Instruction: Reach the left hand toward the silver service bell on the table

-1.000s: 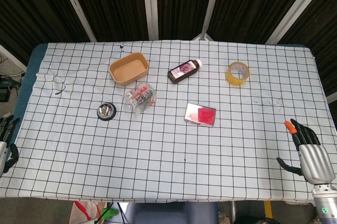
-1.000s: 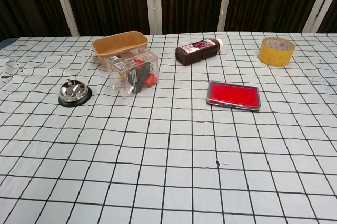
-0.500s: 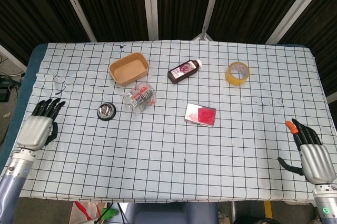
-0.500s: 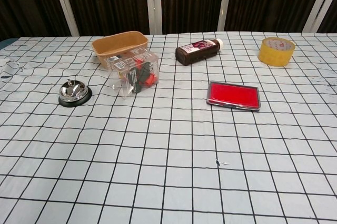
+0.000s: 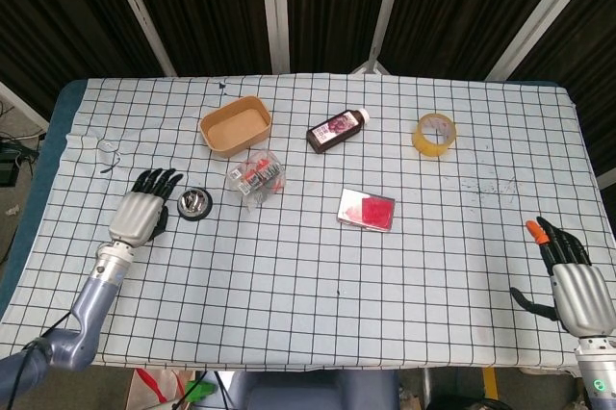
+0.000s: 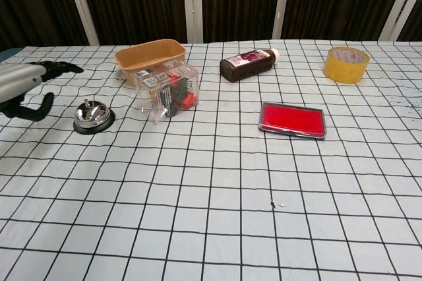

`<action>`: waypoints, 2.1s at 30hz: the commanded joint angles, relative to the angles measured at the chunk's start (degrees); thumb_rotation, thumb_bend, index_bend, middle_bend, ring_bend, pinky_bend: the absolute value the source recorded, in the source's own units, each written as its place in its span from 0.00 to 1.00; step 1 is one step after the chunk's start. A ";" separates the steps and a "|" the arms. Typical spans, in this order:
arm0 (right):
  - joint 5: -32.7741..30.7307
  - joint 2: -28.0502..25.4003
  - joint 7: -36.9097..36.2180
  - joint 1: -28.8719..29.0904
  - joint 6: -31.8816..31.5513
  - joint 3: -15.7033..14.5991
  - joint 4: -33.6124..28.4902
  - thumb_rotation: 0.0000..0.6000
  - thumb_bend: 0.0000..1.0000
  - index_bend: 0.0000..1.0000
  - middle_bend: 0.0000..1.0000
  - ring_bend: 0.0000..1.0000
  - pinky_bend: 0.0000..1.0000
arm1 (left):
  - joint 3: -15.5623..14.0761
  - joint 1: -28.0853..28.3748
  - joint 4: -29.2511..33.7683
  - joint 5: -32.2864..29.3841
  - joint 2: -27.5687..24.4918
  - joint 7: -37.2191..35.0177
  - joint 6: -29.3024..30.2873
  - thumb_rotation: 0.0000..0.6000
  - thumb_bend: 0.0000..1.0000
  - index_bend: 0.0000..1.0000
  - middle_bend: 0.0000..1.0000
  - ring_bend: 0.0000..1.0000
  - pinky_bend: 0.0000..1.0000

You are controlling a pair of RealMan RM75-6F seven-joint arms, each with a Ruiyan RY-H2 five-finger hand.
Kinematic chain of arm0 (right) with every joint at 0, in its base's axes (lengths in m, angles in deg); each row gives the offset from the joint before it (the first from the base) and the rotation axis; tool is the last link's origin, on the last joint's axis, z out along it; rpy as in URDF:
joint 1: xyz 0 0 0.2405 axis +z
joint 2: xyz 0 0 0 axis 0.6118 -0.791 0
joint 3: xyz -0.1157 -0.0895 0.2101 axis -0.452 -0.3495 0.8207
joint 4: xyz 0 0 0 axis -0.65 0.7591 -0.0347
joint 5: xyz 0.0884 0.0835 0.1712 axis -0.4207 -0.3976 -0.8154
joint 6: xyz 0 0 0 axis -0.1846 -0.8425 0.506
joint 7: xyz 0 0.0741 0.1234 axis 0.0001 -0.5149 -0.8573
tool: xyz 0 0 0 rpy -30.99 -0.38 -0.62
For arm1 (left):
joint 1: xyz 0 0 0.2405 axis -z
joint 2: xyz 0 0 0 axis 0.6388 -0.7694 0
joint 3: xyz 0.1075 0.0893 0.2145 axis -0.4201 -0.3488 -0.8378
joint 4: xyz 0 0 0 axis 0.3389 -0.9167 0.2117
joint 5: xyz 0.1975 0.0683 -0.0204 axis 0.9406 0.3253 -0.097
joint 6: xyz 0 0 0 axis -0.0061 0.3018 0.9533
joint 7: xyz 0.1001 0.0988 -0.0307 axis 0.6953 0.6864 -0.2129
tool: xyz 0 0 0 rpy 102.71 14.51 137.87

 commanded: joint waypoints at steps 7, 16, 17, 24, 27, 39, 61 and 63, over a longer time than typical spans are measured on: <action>0.29 -0.25 -1.02 -0.16 -0.41 0.03 0.18 1.00 0.25 0.06 0.03 0.09 0.10 | -1.59 3.46 -7.16 0.75 7.25 -0.42 -2.50 1.00 1.00 0.00 0.02 0.00 0.00; 0.34 -0.43 -1.68 -0.31 -0.81 0.17 0.38 1.00 0.25 0.06 0.03 0.09 0.10 | -2.69 4.33 -11.58 0.49 10.62 -0.62 -3.72 1.00 1.00 0.00 0.02 0.00 0.00; 0.40 -0.44 -1.76 -0.29 -0.82 0.17 0.40 1.00 0.25 0.06 0.03 0.09 0.10 | -2.93 4.31 -12.25 0.36 11.00 -0.68 -3.93 1.00 1.00 0.00 0.02 0.00 0.00; 0.59 -0.49 -2.15 -0.33 -0.99 0.18 0.38 1.00 0.25 0.06 0.03 0.09 0.10 | -3.82 4.36 -14.23 0.55 11.84 -1.10 -3.98 1.00 1.00 0.00 0.02 0.00 0.00; 0.62 -0.46 -2.11 -0.32 -0.96 0.17 0.43 1.00 0.25 0.06 0.03 0.09 0.10 | -3.42 4.49 -13.07 1.51 11.10 -1.68 -1.72 1.00 1.00 0.00 0.02 0.00 0.00; 0.97 -0.37 -2.09 -0.18 -0.85 0.08 0.33 1.00 0.25 0.06 0.03 0.09 0.10 | -2.15 -5.51 23.59 10.06 -12.69 6.14 24.84 1.00 1.00 0.00 0.03 0.00 0.00; 1.93 -0.07 -0.30 0.35 0.09 -0.55 -0.97 1.00 0.25 0.06 0.03 0.09 0.10 | -13.43 -25.68 32.08 8.51 -27.15 1.65 37.60 1.00 1.00 0.00 0.02 0.00 0.00; 1.84 -0.01 -0.48 0.39 0.11 -0.49 -0.95 1.00 0.25 0.06 0.03 0.09 0.10 | -13.40 -25.83 32.07 8.36 -27.32 1.91 37.27 1.00 1.00 0.00 0.02 0.00 0.00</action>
